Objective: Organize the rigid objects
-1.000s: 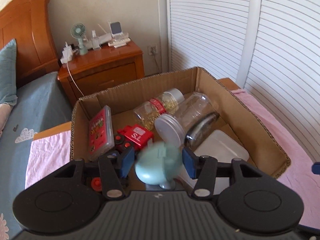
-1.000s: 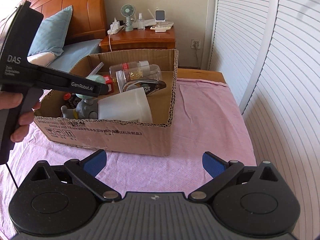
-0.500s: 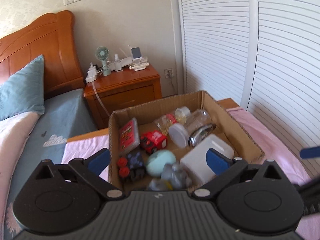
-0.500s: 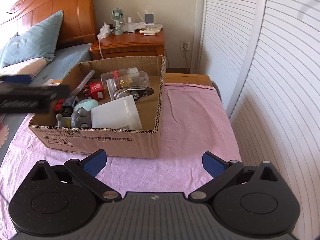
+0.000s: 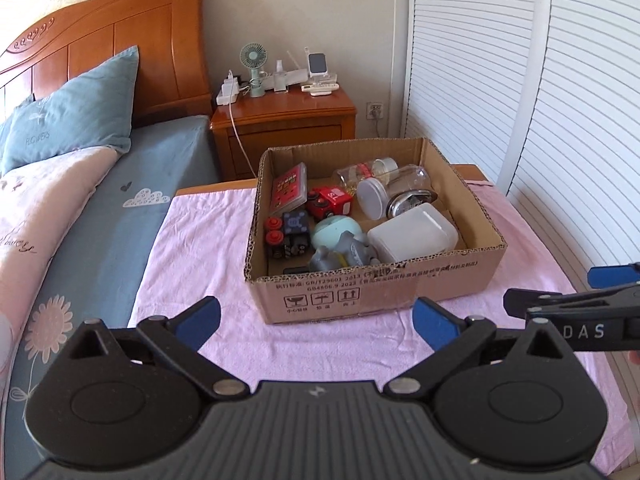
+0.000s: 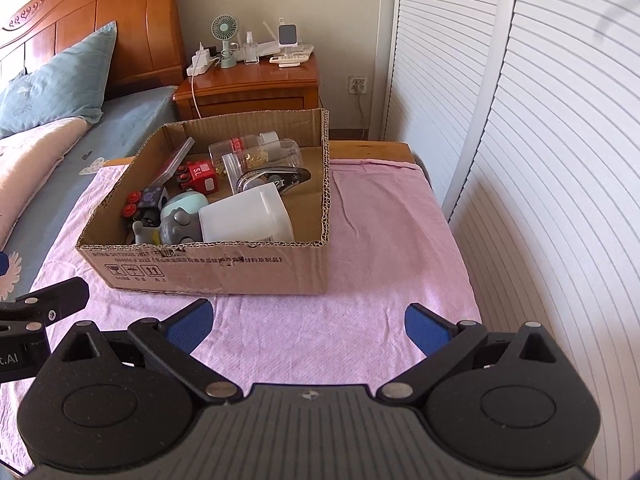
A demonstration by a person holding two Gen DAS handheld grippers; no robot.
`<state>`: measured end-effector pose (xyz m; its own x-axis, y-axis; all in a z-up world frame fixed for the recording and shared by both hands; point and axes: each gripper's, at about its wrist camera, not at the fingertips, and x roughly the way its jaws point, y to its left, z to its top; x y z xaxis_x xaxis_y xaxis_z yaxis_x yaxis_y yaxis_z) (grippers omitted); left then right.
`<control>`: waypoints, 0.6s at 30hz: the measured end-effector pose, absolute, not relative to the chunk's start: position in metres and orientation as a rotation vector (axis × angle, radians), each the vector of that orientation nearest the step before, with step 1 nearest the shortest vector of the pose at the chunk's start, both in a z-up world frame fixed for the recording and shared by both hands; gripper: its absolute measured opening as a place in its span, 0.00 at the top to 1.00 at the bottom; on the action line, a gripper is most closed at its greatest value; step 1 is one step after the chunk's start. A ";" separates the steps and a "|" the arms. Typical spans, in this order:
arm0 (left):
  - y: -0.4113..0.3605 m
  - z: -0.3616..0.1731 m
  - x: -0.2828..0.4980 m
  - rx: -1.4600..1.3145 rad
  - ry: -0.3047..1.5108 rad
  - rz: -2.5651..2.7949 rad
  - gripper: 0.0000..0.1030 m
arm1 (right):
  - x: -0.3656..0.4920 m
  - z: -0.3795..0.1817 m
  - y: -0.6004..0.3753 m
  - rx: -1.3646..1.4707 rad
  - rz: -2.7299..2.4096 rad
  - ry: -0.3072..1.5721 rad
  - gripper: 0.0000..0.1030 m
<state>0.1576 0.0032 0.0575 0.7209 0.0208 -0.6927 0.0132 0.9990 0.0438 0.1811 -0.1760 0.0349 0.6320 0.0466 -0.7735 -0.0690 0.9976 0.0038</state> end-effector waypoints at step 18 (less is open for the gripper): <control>0.003 0.057 0.156 0.036 0.766 0.031 0.01 | 0.177 0.038 -0.171 -0.036 0.064 0.874 0.00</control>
<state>0.1559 0.0026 0.0569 0.7202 0.0408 -0.6926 -0.0147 0.9989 0.0436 0.1767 -0.1715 0.0382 0.6400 0.0416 -0.7672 -0.0709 0.9975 -0.0050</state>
